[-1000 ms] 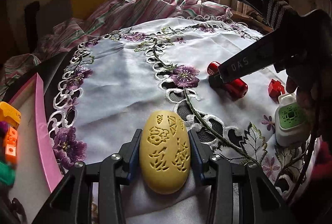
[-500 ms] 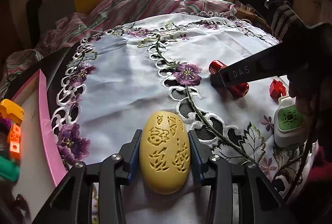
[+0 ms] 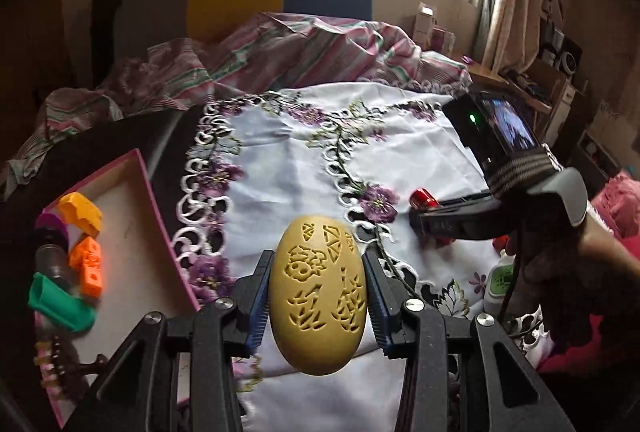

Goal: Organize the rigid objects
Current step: 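Carry the yellow sponge into the tray and open the left tool while the right tool holds the red cylinder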

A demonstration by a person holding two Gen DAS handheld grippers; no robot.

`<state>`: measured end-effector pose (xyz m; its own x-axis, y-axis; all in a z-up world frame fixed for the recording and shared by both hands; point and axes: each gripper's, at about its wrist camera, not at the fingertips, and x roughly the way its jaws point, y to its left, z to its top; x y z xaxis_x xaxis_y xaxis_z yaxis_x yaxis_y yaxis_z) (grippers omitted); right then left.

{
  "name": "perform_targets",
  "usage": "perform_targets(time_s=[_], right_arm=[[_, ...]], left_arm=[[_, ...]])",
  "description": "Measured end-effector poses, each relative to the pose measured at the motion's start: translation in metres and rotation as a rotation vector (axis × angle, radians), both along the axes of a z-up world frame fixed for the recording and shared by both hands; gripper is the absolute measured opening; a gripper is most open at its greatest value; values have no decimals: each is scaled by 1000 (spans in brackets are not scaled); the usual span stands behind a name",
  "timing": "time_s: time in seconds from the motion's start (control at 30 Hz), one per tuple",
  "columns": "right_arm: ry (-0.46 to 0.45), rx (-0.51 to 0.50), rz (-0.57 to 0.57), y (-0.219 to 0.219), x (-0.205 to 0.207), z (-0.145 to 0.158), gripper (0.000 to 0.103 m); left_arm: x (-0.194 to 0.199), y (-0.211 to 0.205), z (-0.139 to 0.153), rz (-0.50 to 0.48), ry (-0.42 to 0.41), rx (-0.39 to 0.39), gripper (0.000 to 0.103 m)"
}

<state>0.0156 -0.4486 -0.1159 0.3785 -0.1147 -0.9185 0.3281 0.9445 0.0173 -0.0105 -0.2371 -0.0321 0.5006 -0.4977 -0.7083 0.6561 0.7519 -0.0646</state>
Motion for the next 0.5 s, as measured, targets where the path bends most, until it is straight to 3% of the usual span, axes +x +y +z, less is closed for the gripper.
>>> perform_targets(time_s=[0.5], right_arm=[[2,-19,9,1,0,1,26]], left_arm=[[39,84,-3,227,97,-40,43]])
